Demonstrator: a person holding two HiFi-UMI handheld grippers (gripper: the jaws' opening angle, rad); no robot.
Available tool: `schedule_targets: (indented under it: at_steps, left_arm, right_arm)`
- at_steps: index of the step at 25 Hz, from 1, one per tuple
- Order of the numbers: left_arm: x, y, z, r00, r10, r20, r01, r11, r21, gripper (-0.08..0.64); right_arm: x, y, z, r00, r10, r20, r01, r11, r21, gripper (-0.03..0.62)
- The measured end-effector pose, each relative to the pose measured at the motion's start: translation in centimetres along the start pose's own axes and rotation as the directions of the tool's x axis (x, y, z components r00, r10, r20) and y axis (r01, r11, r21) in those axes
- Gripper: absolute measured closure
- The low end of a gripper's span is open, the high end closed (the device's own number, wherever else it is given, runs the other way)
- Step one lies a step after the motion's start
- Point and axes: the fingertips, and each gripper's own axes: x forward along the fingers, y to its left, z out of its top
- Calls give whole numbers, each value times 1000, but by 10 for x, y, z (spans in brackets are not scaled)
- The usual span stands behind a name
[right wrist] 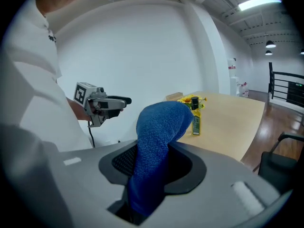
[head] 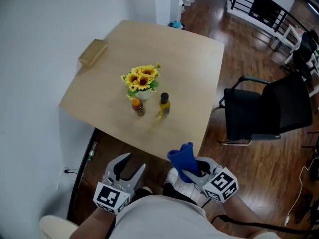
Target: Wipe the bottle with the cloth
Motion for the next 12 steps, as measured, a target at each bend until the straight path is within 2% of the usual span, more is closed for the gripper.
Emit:
schedule_targets:
  at_steps: [2, 5, 8, 12]
  left_arm:
    - [-17, -9, 7, 1000, 12, 15, -12, 1000, 21, 350]
    - [-49, -18, 7, 998, 34, 54, -35, 999, 5, 350]
    - [-92, -32, 3, 992, 53, 117, -53, 999, -9, 350]
    - [-161, -47, -5, 981, 74, 180, -55, 992, -110, 350]
  right_arm:
    - [-5, 11, 1, 1000, -9, 24, 9, 1000, -7, 439]
    - [-12, 34, -4, 999, -41, 26, 42, 998, -53, 439]
    - [-18, 73, -17, 999, -31, 6, 32, 994, -102, 439]
    - [-32, 134, -40, 1000, -18, -6, 18, 995, -98, 439]
